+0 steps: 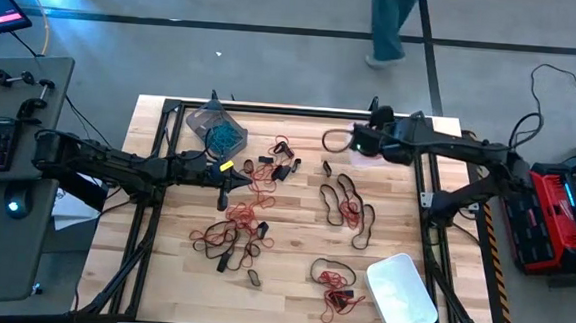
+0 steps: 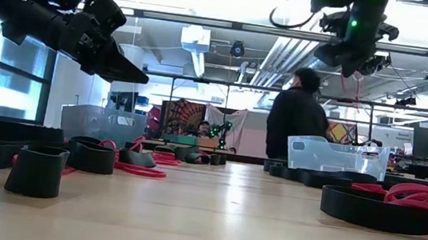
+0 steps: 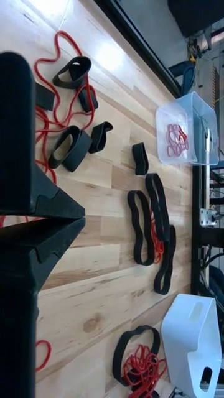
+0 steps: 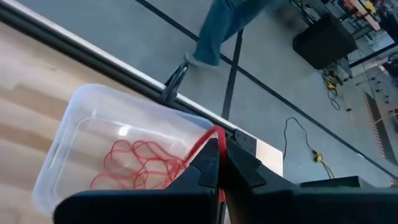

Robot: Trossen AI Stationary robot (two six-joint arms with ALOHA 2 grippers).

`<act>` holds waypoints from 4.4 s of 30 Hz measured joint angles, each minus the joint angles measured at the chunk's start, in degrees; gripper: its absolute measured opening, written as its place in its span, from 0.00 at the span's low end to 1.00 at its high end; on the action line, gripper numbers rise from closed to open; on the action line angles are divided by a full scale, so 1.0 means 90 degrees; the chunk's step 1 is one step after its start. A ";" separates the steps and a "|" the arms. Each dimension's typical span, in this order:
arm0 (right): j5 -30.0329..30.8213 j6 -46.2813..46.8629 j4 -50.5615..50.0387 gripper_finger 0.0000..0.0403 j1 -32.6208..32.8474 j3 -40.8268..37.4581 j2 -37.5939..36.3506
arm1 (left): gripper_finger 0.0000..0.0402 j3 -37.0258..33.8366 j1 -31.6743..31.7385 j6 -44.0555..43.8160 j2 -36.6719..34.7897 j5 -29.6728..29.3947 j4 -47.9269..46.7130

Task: Sort rubber bands into baskets
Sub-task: Put the red rubber band into the transparent bin

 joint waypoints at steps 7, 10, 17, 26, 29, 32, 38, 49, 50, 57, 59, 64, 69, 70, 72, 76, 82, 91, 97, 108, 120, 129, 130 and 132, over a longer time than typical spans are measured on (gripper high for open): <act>-0.0630 -0.0870 0.0603 0.00 -0.0788 -0.0001 0.0061 | 0.00 0.0000 0.0000 -0.0045 0.0000 0.0000 -0.0094; -0.0812 -0.1055 0.0673 0.00 -0.1063 -0.0001 0.0095 | 0.00 0.0000 0.0000 -0.0045 0.0002 0.0000 -0.0138; -0.1240 -0.1208 0.0899 0.00 -0.1318 -0.0001 0.0152 | 0.00 0.0000 0.0000 -0.0045 0.0002 0.0000 -0.0136; -0.1447 -0.1208 0.1115 0.00 -0.1348 -0.0001 0.0575 | 0.00 0.0000 0.0000 -0.0042 0.0002 0.0000 -0.0143; -0.1534 -0.1208 0.1232 0.00 -0.1350 -0.0001 0.0819 | 0.00 0.0000 0.0001 -0.0042 0.0002 0.0000 -0.0144; -0.1669 -0.1245 0.1385 0.00 -0.1367 -0.0001 0.1042 | 0.00 0.0000 0.0000 -0.0035 0.0002 0.0000 -0.0146; -0.1956 -0.1327 0.1638 0.00 -0.1420 -0.0001 0.1305 | 0.00 0.0000 0.0002 -0.0013 0.0002 0.0000 -0.0143; -0.2435 -0.1421 0.2361 0.00 -0.1511 -0.0798 0.1323 | 0.00 0.0000 0.0002 0.0079 0.0002 0.0000 -0.0126; -0.2443 -0.1421 0.2531 0.00 -0.1539 -0.0997 0.1323 | 0.00 0.0000 0.0002 0.0079 0.0002 0.0000 -0.0126; -0.2003 -0.0995 0.3142 0.00 -0.1741 -0.1998 0.1323 | 0.00 0.0000 0.0002 0.0078 0.0002 0.0000 -0.0124; -0.1877 -0.0834 0.3130 0.00 -0.1794 -0.2096 0.1321 | 0.00 0.0000 0.0002 0.0079 0.0002 0.0000 -0.0121; -0.1807 -0.0749 0.3023 0.03 -0.1837 -0.2090 0.1319 | 0.00 0.0000 0.0002 0.0077 0.0002 0.0000 -0.0119; -0.1812 -0.0878 0.2861 0.16 -0.1774 -0.1764 0.1316 | 0.00 0.0000 0.0002 0.0062 0.0002 0.0000 -0.0119; -0.1814 -0.0926 0.2837 0.19 -0.1749 -0.1678 0.1314 | 0.00 0.0000 0.0002 0.0062 0.0002 0.0000 -0.0119; -0.1829 -0.1003 0.2772 0.25 -0.1679 -0.1463 0.1314 | 0.00 0.0000 0.0002 0.0062 0.0002 -0.0001 -0.0120; -0.1838 -0.1133 0.2521 0.32 -0.1431 -0.0998 0.1231 | 0.00 0.0000 0.0002 0.0060 0.0002 -0.0001 -0.0121; -0.2229 -0.1760 0.2694 0.24 -0.0603 -0.0756 0.0646 | 0.00 0.0000 0.0002 0.0069 0.0002 0.0000 -0.0119; -0.2703 -0.1684 0.2796 0.06 0.1417 -0.1304 0.0051 | 0.00 0.0000 0.0001 0.0075 0.0002 0.0000 -0.0121; -0.3696 -0.1253 0.3535 0.15 0.2745 -0.1868 0.0090 | 0.00 0.0000 0.0002 0.0074 0.0002 -0.0002 -0.0124; -0.5133 -0.0151 0.4778 0.26 0.4354 -0.2092 0.0095 | 0.00 0.0000 0.0001 0.0067 0.0002 0.0000 -0.0129; -0.6832 0.1752 0.5345 0.27 0.4855 -0.2095 0.0943 | 0.00 0.0000 0.0002 0.0068 0.0002 0.0000 -0.0131; -0.7252 0.2027 0.5619 0.27 0.4923 -0.2097 0.1541 | 0.00 0.0000 0.0001 0.0073 0.0002 0.0000 -0.0131; -0.7251 0.2006 0.5662 0.27 0.4923 -0.2097 0.1565 | 0.00 0.0000 0.0001 0.0073 0.0002 0.0000 -0.0130; -0.7264 0.1978 0.5744 0.27 0.4912 -0.2097 0.1592 | 0.00 0.0000 0.0002 0.0072 0.0002 0.0000 -0.0131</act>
